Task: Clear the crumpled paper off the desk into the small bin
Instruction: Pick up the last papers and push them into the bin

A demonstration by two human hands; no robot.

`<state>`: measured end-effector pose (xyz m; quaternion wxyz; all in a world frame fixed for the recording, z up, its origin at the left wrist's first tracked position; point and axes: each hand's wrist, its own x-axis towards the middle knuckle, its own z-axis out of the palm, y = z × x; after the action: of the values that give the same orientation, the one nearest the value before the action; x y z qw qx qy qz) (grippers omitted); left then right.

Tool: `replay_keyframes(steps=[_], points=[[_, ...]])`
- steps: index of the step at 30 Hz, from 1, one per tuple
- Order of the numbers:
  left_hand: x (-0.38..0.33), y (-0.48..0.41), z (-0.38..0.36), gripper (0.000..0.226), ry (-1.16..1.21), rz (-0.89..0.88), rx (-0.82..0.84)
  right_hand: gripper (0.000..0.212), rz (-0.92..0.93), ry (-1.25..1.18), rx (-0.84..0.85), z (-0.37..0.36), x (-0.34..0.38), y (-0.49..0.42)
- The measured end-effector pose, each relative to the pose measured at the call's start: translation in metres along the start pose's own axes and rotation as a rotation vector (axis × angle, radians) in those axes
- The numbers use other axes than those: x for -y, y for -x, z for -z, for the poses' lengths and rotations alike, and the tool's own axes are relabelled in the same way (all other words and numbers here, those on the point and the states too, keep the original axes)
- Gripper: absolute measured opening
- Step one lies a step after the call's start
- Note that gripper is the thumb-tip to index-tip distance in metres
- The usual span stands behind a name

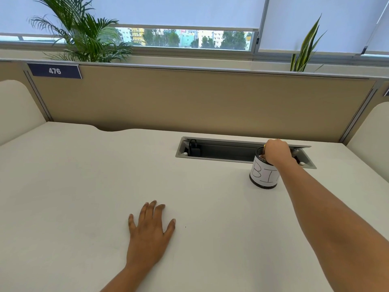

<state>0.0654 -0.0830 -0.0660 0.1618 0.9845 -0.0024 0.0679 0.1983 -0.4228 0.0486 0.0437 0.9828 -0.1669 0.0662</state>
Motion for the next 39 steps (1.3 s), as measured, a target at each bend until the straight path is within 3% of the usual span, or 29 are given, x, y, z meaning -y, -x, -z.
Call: replay_keyframes(steps=[8,13,15,18,22,30,34,39], points=[[-0.001,0.0,0.001,0.13,-0.007,-0.005,-0.004,0.021,-0.03,-0.193,-0.048,0.001,-0.007,0.007],[0.0,0.001,-0.001,0.095,-0.026,-0.01,0.012,0.022,-0.056,-0.354,-0.13,0.003,-0.009,0.015],[0.0,0.001,-0.001,0.098,-0.035,-0.013,0.007,0.023,-0.064,-0.403,-0.15,0.004,-0.01,0.018],[0.0,0.001,0.001,0.122,-0.041,-0.014,0.005,0.023,-0.055,-0.44,-0.19,0.006,-0.01,0.024],[0.0,0.002,0.0,0.097,-0.046,-0.018,0.013,0.023,-0.039,-0.451,-0.189,0.007,-0.012,0.033],[0.0,0.003,0.003,0.097,-0.043,-0.026,0.023,0.029,0.0,-0.501,-0.257,0.009,-0.017,0.053],[0.003,0.003,0.001,0.078,-0.053,-0.029,0.034,0.034,0.002,-0.546,-0.289,0.007,-0.014,0.064],[0.002,0.004,0.001,0.099,-0.038,-0.035,0.011,0.038,0.026,-0.556,-0.246,0.004,-0.013,0.073]])
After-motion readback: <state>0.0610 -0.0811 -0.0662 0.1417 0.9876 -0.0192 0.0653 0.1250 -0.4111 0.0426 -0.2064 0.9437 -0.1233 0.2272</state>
